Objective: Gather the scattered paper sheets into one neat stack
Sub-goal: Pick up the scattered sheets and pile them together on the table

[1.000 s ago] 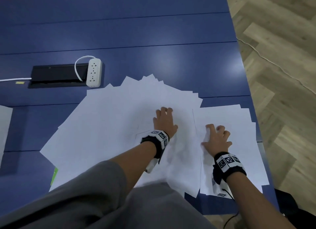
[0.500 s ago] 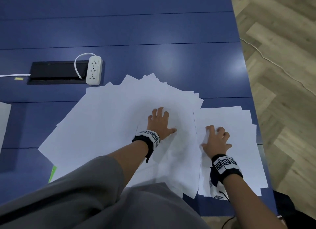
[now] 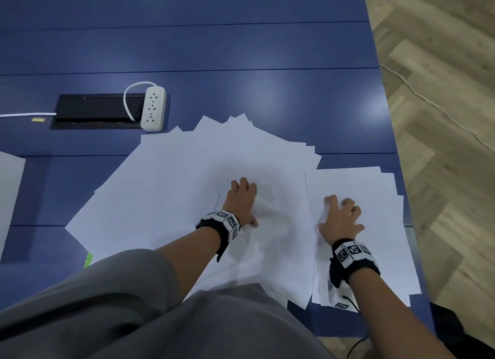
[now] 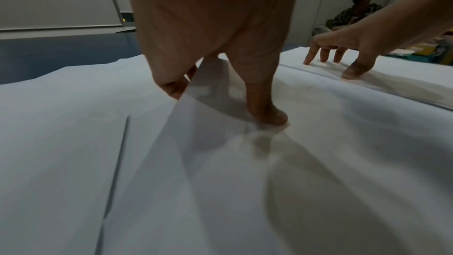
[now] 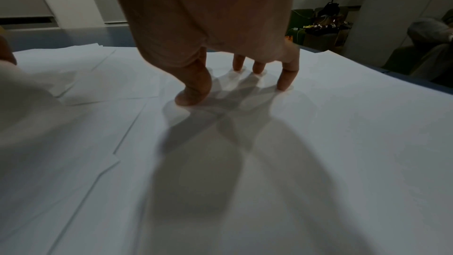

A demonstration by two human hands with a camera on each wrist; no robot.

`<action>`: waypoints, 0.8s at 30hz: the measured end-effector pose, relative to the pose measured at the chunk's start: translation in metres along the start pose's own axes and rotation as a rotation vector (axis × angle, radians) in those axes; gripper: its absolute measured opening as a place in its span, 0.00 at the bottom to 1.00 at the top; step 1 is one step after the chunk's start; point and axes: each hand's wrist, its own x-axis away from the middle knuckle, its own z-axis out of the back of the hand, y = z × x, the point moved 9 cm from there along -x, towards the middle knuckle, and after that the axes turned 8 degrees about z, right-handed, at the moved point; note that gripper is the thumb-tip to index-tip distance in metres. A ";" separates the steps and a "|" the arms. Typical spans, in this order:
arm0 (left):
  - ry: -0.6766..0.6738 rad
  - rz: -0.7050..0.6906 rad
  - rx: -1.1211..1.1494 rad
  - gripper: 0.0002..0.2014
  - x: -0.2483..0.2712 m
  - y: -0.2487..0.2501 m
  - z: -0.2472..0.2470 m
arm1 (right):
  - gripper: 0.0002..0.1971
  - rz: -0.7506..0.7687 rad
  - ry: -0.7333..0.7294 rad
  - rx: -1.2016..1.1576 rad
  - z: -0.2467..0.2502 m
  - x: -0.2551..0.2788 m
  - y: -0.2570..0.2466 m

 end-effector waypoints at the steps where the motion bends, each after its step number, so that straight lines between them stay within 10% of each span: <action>1: -0.009 -0.004 0.029 0.38 0.001 0.001 0.001 | 0.30 -0.001 -0.002 -0.003 0.000 0.000 0.000; 11: -0.012 0.065 0.580 0.30 -0.004 -0.021 0.022 | 0.30 -0.028 -0.049 -0.112 0.012 0.012 -0.017; 17: 0.167 -0.084 0.649 0.07 -0.003 -0.016 0.087 | 0.38 0.453 -0.014 -0.427 0.029 0.032 -0.110; 24: 0.282 -0.040 0.763 0.20 0.016 -0.055 0.103 | 0.08 0.350 0.245 -0.661 0.075 0.023 -0.116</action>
